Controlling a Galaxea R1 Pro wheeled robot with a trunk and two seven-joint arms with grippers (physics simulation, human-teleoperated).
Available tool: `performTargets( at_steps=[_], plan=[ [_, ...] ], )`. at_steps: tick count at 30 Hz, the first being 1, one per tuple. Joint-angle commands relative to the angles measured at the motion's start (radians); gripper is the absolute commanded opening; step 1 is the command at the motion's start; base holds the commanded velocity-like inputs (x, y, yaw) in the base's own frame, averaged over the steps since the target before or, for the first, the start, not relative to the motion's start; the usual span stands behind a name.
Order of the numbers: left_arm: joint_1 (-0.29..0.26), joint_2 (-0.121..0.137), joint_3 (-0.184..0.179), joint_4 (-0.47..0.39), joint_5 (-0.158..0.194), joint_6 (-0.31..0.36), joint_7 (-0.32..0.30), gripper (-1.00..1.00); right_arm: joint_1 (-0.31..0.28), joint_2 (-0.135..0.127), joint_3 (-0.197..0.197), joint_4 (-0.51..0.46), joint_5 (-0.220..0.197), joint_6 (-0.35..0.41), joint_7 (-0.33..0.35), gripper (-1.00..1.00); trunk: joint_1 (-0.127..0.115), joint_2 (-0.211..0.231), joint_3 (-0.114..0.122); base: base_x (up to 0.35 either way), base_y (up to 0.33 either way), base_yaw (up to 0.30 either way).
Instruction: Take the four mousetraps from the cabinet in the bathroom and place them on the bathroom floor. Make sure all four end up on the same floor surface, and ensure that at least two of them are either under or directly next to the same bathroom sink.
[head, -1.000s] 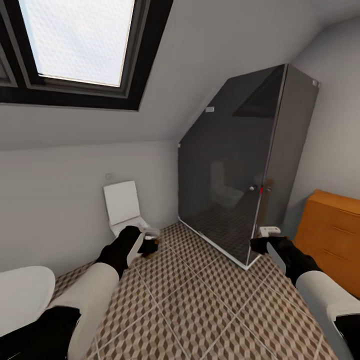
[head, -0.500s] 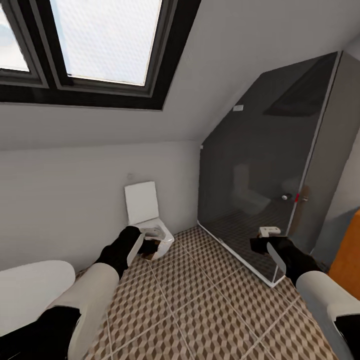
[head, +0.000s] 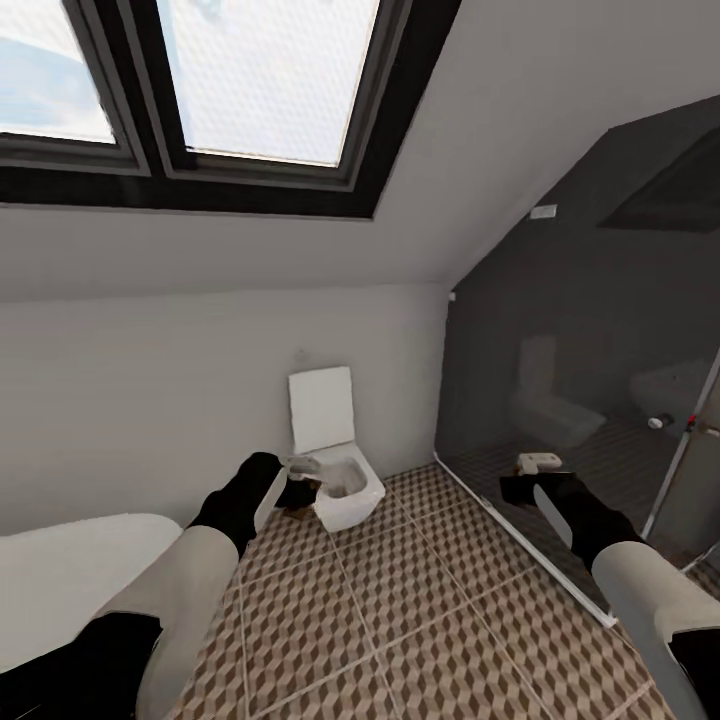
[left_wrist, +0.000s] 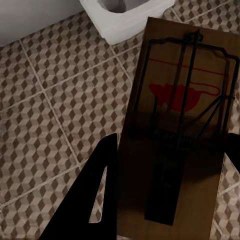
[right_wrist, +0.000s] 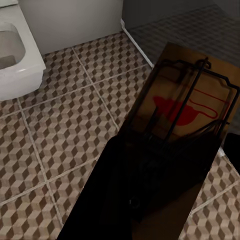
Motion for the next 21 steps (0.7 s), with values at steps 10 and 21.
performTargets(
  at_steps=[10,21],
  plan=[
    [0.000,-0.002,-0.004,0.001,0.000,0.003,0.006,-1.00,0.000,-0.002,0.007,-0.002,-0.009,0.004,-0.002,-1.00,0.001,-0.001,0.000,0.054,-0.024,0.068],
    [0.000,-0.001,-0.004,0.005,-0.001,0.003,0.006,-1.00,0.001,-0.002,0.007,-0.001,-0.009,0.004,-0.001,-1.00,0.001,-0.001,0.000,0.222,-0.159,0.003]
  ],
)
